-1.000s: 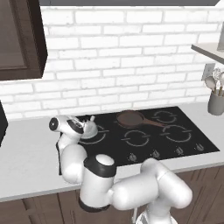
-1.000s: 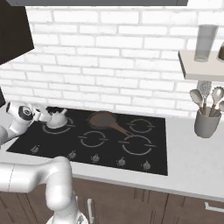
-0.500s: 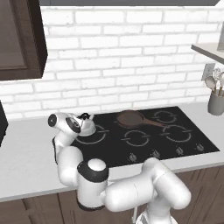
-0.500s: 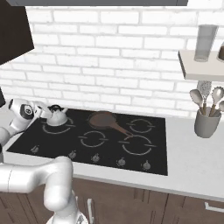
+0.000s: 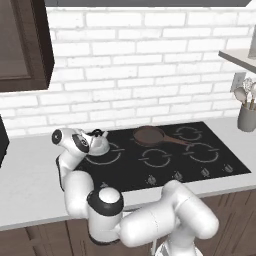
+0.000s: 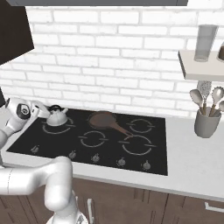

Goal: Pick the kettle from the counter and place it on a stove burner. Then turn the burner on.

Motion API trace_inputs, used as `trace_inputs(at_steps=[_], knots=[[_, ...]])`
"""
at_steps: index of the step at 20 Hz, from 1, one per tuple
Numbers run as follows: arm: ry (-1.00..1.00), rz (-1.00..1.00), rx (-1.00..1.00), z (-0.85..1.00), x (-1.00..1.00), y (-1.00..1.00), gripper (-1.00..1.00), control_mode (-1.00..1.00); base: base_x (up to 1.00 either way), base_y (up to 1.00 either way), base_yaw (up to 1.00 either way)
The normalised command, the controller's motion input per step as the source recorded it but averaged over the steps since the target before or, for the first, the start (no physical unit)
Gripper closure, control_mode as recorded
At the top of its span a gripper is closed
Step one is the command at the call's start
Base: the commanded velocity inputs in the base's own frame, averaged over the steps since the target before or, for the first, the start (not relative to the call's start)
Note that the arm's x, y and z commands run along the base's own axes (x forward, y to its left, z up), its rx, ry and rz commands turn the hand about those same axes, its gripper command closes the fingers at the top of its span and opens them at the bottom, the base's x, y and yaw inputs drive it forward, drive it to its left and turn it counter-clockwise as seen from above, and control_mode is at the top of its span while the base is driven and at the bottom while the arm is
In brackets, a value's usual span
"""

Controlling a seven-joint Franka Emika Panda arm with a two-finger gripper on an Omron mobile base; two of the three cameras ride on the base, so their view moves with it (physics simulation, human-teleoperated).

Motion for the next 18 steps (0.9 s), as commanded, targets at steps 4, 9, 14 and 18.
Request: trace_inputs(at_steps=[4, 9, 14, 18], knots=[[-0.02, 0.0, 0.0, 0.36, -0.44, 0.41, -1.0, -1.0, 0.0, 0.0, 0.0], [0.09, 0.0, 0.0, 0.15, -0.98, 0.21, -1.0, -1.0, 0.0, 0.0, 0.0], [0.27, 0.0, 0.0, -0.04, -1.0, 0.02, -1.0, -1.0, 0.0, 0.0, 0.0], [0.59, 0.09, -0.1, -0.89, -0.93, -0.32, -1.0, -1.0, 0.0, 0.0, 0.0]])
